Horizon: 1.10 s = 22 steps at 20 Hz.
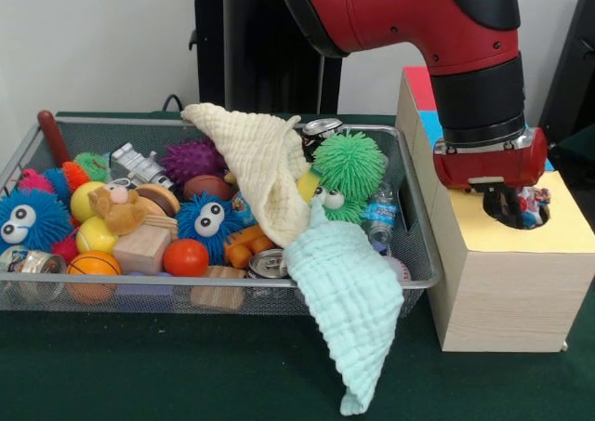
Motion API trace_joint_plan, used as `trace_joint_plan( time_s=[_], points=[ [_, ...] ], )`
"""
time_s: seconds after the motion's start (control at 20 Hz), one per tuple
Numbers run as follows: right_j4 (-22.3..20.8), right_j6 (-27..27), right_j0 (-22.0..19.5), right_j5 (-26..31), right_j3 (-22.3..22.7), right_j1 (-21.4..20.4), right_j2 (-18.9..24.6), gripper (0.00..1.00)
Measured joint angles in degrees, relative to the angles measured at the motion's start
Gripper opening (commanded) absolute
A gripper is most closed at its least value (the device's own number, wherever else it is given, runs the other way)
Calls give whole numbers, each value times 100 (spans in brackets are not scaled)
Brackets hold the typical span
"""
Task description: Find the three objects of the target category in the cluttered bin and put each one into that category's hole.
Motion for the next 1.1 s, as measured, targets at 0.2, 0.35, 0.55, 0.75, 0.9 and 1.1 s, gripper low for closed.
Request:
trace_joint_plan(
  time_s=[0.2,0.35,0.55,0.75,0.9,1.1],
  points=[
    [-115,0,-57,-35,-17,-6,106,100],
    [-167,1,-81,-52,-22,-2,172,100],
    [-207,4,-117,-49,-20,-3,185,100],
    [-207,4,-95,-53,-22,-10,165,100],
    [-206,4,-39,-57,-32,-31,103,100],
    [-210,1,94,-55,-52,-87,-50,100]
  ],
)
